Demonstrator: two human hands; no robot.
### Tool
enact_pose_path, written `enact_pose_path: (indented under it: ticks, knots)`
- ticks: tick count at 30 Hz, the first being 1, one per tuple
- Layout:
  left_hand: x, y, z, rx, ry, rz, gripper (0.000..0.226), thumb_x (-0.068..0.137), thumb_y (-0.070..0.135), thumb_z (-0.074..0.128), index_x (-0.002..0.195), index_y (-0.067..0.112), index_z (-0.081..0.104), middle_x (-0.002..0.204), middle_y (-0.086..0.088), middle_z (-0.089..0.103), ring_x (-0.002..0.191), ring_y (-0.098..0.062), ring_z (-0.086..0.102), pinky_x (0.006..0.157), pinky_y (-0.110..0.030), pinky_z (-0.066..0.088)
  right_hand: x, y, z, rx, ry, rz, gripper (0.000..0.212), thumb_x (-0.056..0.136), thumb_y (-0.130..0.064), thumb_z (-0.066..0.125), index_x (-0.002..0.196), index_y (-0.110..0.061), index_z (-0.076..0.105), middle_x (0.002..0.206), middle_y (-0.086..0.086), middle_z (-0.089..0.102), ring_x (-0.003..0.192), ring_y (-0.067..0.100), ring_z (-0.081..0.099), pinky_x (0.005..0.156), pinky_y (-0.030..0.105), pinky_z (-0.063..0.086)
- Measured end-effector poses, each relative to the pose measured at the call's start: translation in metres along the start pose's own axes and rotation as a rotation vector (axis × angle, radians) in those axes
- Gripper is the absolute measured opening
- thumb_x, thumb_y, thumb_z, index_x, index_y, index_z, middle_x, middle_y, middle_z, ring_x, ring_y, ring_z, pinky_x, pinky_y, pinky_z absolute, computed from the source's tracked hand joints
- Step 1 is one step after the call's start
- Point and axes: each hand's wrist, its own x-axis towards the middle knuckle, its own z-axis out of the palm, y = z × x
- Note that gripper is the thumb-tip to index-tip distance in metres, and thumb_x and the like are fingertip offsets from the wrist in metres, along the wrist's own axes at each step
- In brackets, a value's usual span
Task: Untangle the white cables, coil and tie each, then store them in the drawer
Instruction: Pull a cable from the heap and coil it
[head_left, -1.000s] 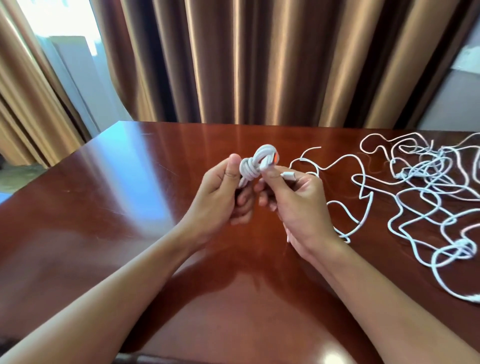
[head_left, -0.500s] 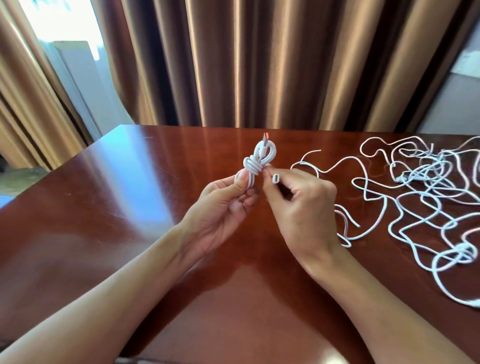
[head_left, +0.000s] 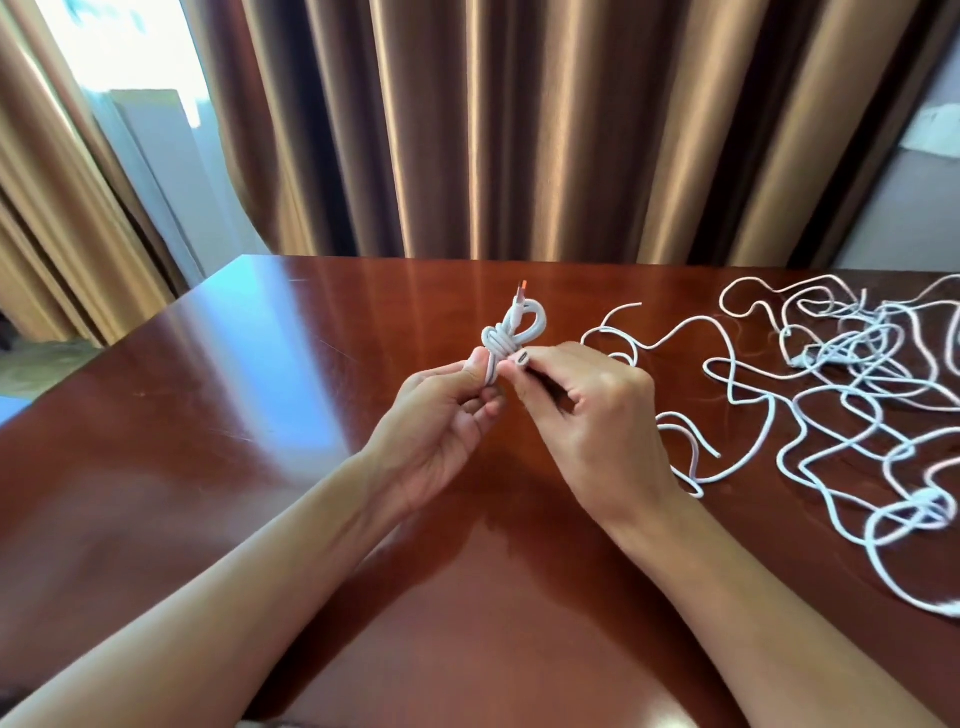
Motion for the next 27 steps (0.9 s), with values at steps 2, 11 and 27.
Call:
enact_pose_path:
  ticks: [2,11,27]
  knots:
    - [-0.001,0.000,0.000,0.001,-0.031,-0.006,0.039,0.101,0.007,0.049,0.079,0.007,0.080,0.074,0.000,0.062,0.058,-0.003,0.050,0.054,-0.014,0.047,0.001,0.000,0.002,0.078,-0.040,-0.003,0.009,0.094,-0.008,0.071,0.100,-0.004,0.077,0.090,0.004,0.072,0.080,0.008,0.065,0.075,0.012,0.047]
    - [-0.006,0.004,-0.003,0.053,-0.088,0.067,0.018,0.086,0.016,0.064,0.094,0.004,0.075,0.080,-0.003,0.065,0.070,-0.008,0.055,0.063,-0.016,0.051,0.003,0.000,-0.001,0.075,-0.066,0.001,0.022,0.101,-0.016,0.060,0.114,-0.005,0.074,0.096,0.001,0.064,0.083,0.002,0.056,0.075,0.004,0.040]
    - [-0.008,-0.001,0.002,0.210,0.018,0.456,0.015,0.078,0.015,0.072,0.082,0.003,0.064,0.085,-0.012,0.068,0.068,-0.012,0.063,0.064,-0.021,0.052,0.007,-0.013,-0.002,0.670,-0.110,0.539,0.012,0.086,-0.022,0.077,0.096,-0.016,0.081,0.089,0.000,0.079,0.088,0.013,0.076,0.086,0.031,0.058]
